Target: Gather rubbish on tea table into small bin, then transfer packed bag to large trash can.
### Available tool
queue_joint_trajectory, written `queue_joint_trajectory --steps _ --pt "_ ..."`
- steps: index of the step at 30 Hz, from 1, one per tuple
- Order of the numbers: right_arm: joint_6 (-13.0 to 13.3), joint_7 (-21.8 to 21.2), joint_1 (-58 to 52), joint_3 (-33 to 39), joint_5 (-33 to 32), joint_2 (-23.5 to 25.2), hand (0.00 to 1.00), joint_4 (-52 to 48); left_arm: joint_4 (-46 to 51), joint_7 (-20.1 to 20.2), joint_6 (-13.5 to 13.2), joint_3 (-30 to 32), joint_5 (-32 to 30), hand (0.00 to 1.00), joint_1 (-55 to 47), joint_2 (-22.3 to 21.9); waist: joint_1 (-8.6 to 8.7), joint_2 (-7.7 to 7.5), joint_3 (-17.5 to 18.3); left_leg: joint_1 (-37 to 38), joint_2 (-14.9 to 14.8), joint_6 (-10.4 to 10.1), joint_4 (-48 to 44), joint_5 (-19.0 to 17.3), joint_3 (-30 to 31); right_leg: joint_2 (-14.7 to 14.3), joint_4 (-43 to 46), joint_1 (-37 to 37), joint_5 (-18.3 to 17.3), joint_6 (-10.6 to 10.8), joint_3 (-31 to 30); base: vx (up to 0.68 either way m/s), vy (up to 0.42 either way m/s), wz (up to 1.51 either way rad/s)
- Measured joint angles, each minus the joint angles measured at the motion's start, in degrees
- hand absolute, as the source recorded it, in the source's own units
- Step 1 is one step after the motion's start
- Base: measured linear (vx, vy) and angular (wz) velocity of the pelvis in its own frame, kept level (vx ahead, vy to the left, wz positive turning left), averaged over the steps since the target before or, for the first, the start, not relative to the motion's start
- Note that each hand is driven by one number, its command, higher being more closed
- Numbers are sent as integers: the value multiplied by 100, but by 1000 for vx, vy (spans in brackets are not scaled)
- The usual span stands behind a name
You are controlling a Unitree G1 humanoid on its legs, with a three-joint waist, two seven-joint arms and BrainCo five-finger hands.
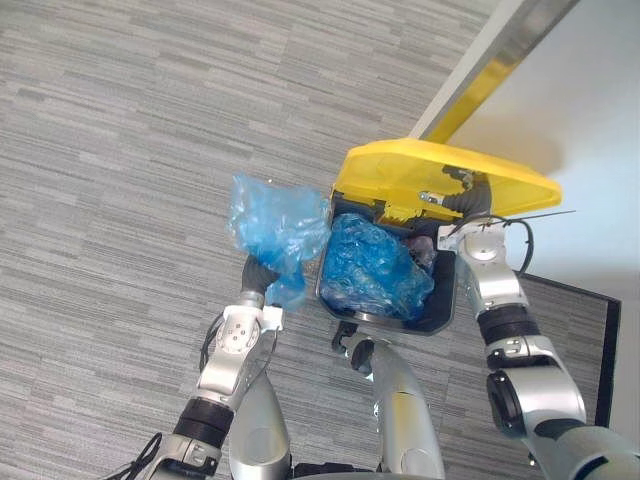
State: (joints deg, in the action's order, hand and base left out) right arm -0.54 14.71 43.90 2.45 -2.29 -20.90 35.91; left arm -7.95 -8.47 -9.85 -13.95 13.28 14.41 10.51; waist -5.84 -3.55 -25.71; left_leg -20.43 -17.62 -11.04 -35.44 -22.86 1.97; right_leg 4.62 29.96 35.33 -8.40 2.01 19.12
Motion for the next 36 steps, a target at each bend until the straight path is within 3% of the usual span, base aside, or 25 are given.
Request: queue_joint_trajectory --steps 6,13,22,30,36 --pt "-82 -25 158 180 -121 -251 0 -3 668 167 -231 -984 378 100 429 -256 71 -34 -17 -129 -26 -27 -155 7 -124 75 -2 2 75 -111 30 23 44 6" --pt "-260 -128 496 166 -176 -294 0 0 725 211 -253 -1661 475 100 846 -576 105 -104 -54 -166 -93 -114 -215 -66 -316 28 -44 109 152 -129 -57 -22 15 -9" --pt "-364 -252 993 167 -239 -435 0 132 694 187 -248 -2007 370 100 1202 -982 219 -119 -58 -457 -99 -134 -391 -88 -460 -54 -278 361 435 -182 -189 -41 17 -11" --pt "-406 -255 1429 181 -238 -443 0 133 -1295 218 -24 -2140 24 100 2033 -1077 358 -153 -90 -867 -102 -64 -604 -121 -544 -142 -668 591 767 -141 -280 -50 27 -10" --pt "-403 -213 1680 145 -237 -441 0 93 -2262 251 181 -1938 -208 100 2271 -1081 481 -191 -139 -1151 -119 8 -824 -202 -622 -186 -827 773 953 -93 -396 -39 26 -11"
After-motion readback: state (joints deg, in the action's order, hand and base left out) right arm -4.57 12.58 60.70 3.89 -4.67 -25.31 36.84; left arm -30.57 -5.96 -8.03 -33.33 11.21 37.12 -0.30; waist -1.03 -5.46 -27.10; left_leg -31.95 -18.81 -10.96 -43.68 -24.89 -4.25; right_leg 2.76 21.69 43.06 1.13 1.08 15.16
